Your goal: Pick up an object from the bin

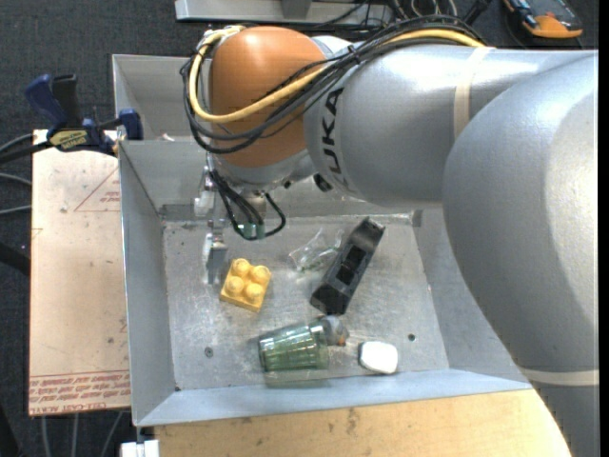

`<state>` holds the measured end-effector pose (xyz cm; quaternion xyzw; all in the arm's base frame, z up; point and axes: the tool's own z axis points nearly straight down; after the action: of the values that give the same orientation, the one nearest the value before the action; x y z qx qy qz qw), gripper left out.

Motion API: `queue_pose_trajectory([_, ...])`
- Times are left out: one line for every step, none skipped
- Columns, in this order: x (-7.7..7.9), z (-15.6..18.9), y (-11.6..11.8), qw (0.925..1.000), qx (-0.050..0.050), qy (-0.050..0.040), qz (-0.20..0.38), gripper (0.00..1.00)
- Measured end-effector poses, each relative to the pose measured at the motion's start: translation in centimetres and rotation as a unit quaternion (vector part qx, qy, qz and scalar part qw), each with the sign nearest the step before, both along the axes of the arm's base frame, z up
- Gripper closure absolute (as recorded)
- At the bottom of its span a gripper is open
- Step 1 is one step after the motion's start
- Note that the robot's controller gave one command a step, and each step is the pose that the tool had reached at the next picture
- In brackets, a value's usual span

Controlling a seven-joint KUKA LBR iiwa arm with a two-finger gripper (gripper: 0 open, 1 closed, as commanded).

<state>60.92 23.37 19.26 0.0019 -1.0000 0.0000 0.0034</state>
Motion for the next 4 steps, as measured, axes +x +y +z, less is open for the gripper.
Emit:
queue_pose_trajectory([0.2,0.5,-0.1,1.0,0.001,-0.0039,-0.001,0.0])
queue_pose_trajectory([-0.3,0.4,-2.8,0.9959,0.002,-0.0036,-0.091,0.0])
queue_pose_trajectory([0.1,-0.2,-5.6,0.9831,0.0,-0.0037,-0.183,0.0])
queue_pose_trajectory([-0.7,-2.7,-6.0,0.9982,0.0,-0.0048,-0.06,0.0])
